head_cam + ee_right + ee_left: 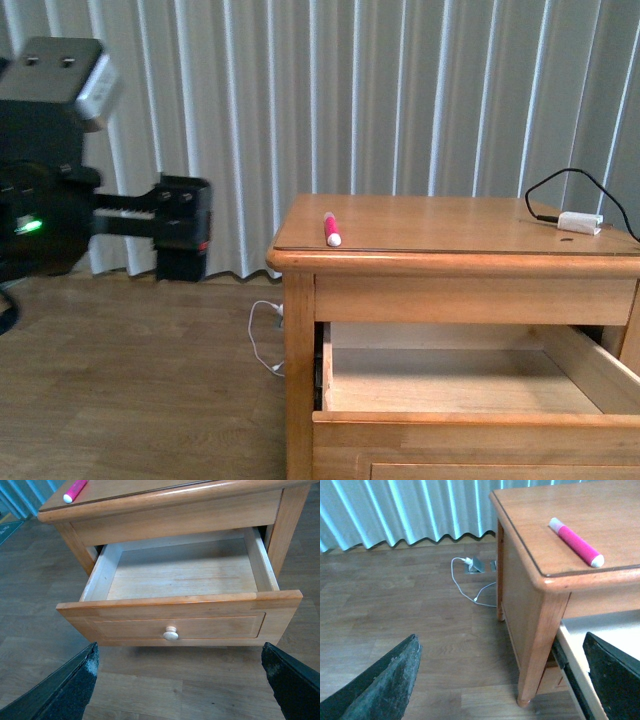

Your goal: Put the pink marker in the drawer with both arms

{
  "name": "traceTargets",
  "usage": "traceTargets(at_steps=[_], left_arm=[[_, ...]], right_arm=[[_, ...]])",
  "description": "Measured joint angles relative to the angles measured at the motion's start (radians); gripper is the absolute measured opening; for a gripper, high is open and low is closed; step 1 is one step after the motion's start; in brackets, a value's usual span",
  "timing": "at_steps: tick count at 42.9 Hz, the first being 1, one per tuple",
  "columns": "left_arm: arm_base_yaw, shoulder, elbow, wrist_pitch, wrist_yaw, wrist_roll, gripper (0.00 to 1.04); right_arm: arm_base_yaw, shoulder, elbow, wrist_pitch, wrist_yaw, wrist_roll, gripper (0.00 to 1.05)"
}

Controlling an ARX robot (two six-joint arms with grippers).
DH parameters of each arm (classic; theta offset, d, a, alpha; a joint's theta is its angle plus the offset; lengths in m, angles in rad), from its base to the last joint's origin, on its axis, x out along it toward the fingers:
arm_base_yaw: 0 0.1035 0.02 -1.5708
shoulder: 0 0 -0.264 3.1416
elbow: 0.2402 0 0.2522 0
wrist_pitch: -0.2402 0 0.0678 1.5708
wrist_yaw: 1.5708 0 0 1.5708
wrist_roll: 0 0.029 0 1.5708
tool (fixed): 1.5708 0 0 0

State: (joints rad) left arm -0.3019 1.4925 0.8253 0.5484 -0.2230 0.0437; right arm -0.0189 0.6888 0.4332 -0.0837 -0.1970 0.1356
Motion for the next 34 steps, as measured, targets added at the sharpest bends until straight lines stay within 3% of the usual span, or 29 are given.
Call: traceTargets(at_steps=[21,34], left_arm=[[-0.111,0.563,0.760,-0.264,-0.035,-0.052,0.98],[-0.132,0.759,1.038,-0.414,-0.050,-0.050,0.98]], right_arm=[[0.000,0.000,0.000,0.000,0.000,0.000,0.96],[0.000,0.000,0.000,0.000,0.000,0.000,0.96]])
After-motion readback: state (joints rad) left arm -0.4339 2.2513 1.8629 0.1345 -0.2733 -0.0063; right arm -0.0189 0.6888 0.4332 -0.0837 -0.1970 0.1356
